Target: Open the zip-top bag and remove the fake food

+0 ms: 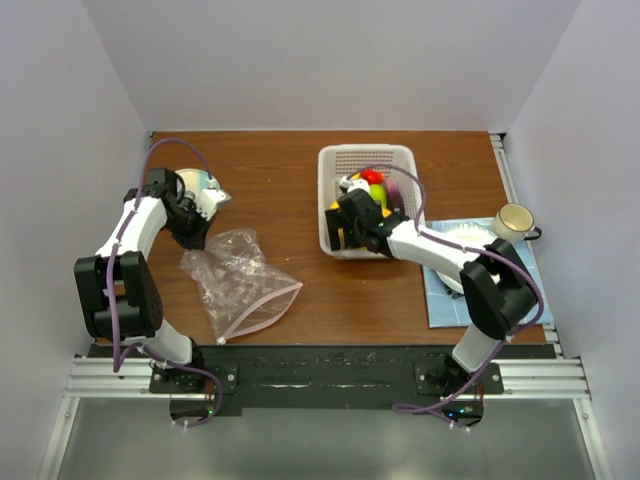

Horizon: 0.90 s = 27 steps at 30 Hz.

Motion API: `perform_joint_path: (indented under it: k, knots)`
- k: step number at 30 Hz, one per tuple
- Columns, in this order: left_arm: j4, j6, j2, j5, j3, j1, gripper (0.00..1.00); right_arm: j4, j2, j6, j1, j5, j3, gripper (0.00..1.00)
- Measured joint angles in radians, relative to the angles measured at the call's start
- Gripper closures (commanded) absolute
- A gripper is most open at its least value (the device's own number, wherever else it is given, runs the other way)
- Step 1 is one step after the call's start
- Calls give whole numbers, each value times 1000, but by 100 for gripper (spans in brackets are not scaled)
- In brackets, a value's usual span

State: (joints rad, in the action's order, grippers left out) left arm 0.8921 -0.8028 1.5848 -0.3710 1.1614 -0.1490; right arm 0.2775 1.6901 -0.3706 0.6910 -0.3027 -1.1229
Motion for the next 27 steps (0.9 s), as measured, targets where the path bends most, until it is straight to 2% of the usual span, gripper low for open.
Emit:
perform_joint_path:
  k: [7,11,16,18,21,22,24,25,26,27]
  knots:
    - [-1,1,0,-2,11,0,100,37,-113,-89,110,57,173,8]
    - [-2,19,2,-19,19,3,100,56,-133,-114,144,67,198,8]
    - [-27,73,21,-40,60,42,100,93,-115,-137,150,79,145,7]
    - [-47,101,35,-47,82,65,100,116,-95,-148,154,84,98,2]
    - [-69,133,71,-66,134,92,100,137,-62,-166,162,84,22,1]
    - [-74,138,82,-76,151,95,97,146,-56,-169,164,81,-1,1]
    - [-79,139,94,-91,170,96,82,175,-55,-169,167,74,-46,1]
    - [-76,140,98,-98,179,96,58,190,-55,-168,168,64,-71,1]
    - [-69,140,100,-106,188,96,39,204,-55,-163,169,54,-98,1]
    - [-60,140,102,-116,201,96,13,215,-55,-156,169,44,-125,1]
